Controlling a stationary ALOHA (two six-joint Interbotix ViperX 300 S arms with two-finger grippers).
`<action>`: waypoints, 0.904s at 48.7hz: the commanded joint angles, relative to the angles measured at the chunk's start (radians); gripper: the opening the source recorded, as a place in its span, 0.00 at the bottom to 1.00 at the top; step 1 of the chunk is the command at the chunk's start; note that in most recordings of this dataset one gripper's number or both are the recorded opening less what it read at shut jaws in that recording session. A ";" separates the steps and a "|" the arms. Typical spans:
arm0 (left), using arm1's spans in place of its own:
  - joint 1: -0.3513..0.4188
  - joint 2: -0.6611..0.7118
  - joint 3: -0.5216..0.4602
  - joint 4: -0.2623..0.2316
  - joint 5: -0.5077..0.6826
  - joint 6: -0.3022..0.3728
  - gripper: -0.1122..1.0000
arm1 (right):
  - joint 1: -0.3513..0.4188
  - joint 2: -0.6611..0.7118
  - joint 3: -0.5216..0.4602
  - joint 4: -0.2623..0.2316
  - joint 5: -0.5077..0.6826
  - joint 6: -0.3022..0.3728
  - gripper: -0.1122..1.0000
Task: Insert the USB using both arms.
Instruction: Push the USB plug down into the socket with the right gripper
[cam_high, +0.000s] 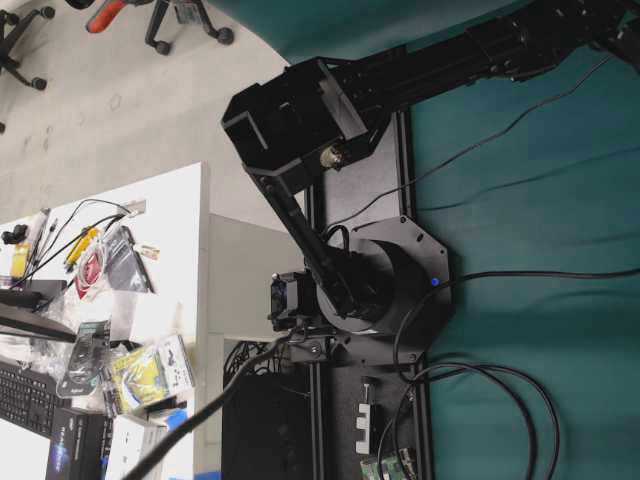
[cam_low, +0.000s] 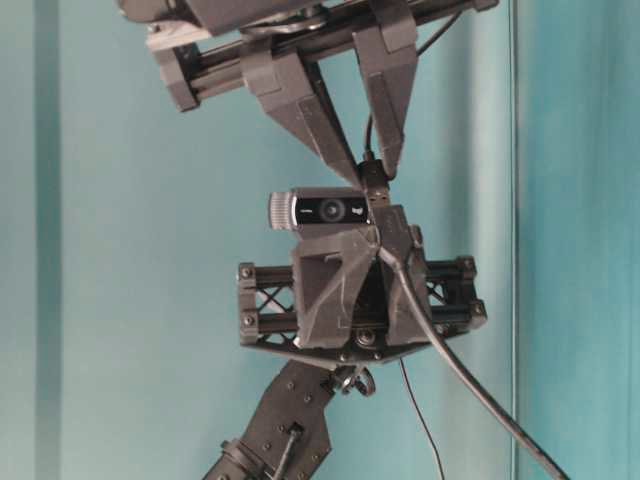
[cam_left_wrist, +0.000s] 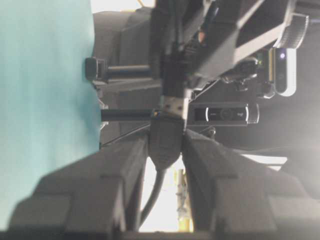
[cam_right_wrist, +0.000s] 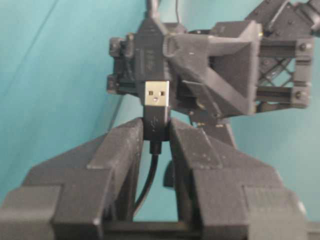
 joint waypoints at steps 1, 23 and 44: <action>0.005 -0.018 -0.038 -0.005 0.002 -0.014 0.37 | 0.005 -0.002 -0.014 -0.009 -0.005 0.005 0.29; 0.025 -0.017 -0.044 -0.005 -0.014 -0.032 0.37 | 0.012 0.000 -0.026 -0.009 -0.005 -0.002 0.29; 0.034 -0.012 -0.054 -0.005 -0.023 -0.037 0.37 | 0.020 0.028 -0.063 -0.008 -0.015 -0.018 0.29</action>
